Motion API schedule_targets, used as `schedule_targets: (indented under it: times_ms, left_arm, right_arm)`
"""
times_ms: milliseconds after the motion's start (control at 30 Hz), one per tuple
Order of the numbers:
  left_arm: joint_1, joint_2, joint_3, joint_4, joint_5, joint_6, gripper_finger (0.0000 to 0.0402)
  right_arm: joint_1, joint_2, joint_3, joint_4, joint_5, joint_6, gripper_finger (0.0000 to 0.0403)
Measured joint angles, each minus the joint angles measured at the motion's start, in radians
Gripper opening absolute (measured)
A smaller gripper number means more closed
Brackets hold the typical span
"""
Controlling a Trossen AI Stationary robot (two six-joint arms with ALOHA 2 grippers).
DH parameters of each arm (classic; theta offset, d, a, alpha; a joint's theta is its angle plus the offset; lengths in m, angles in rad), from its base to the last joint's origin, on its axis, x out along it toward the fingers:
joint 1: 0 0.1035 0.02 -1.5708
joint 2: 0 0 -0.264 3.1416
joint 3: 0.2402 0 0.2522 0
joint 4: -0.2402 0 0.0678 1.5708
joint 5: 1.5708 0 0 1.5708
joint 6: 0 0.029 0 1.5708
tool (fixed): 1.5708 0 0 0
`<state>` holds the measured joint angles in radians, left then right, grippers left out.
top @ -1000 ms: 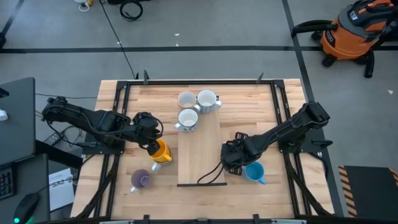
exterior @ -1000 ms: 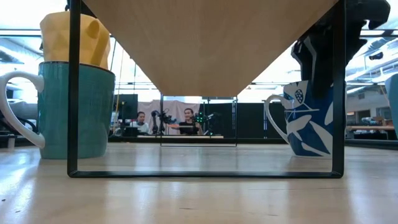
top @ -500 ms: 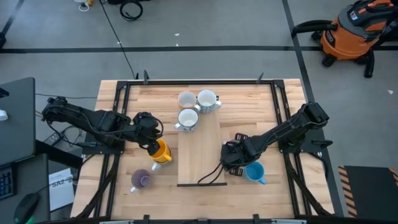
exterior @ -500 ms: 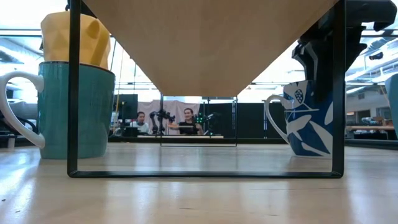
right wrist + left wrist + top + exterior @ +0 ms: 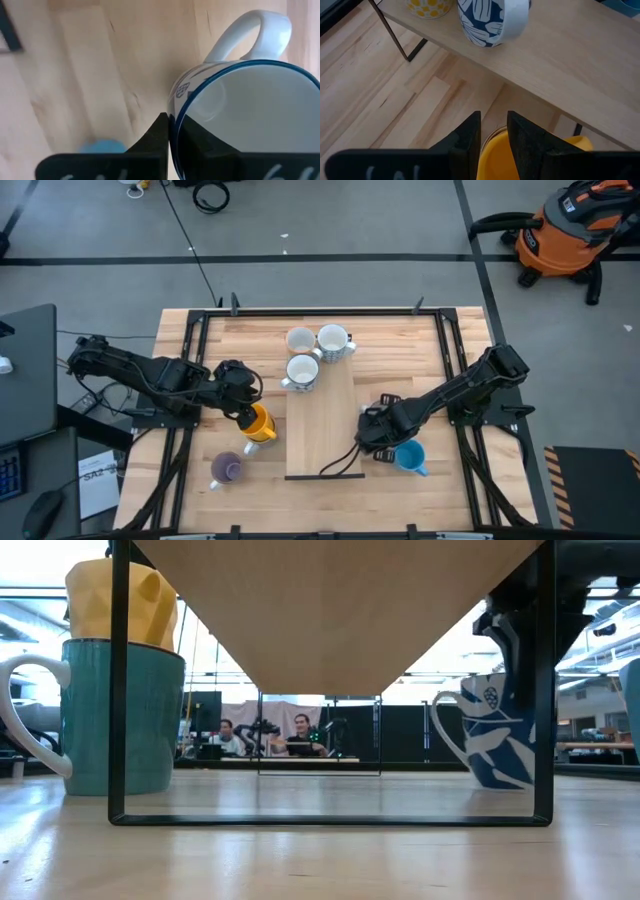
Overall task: Place coffee mugs
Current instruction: Put the blue mug on the shelf aligned with the other blue cup
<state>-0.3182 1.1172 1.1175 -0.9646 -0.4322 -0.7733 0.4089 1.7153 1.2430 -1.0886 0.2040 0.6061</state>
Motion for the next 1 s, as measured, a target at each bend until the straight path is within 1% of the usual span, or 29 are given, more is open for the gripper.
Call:
schedule_targets:
  times_ms: [133, 300, 567, 833, 1000]
  left_arm:
    - [0.0, 0.0, 0.0, 0.0, 0.0, 0.0, 0.01]
    - [0.0, 0.0, 0.0, 0.001, 0.0, 0.0, 0.01]
    - [0.0, 0.0, 0.0, 0.004, 0.0, 0.001, 0.01]
    - [0.0, 0.0, 0.0, 0.004, 0.0, 0.001, 0.01]
    - [0.0, 0.0, 0.0, 0.004, 0.0, 0.001, 0.01]
  right_arm:
    - [0.0, 0.0, 0.0, -0.082, -0.009, -0.025, 0.0034]
    - [0.0, 0.0, 0.0, -0.174, -0.039, -0.103, 0.003]
    - [-0.001, -0.024, 0.0, -0.262, -0.051, -0.214, 0.0031]
    - [-0.019, -0.164, 0.0, -0.286, -0.055, -0.219, 0.0032]
    - [-0.038, -0.275, 0.0, -0.294, -0.108, -0.249, 0.0031]
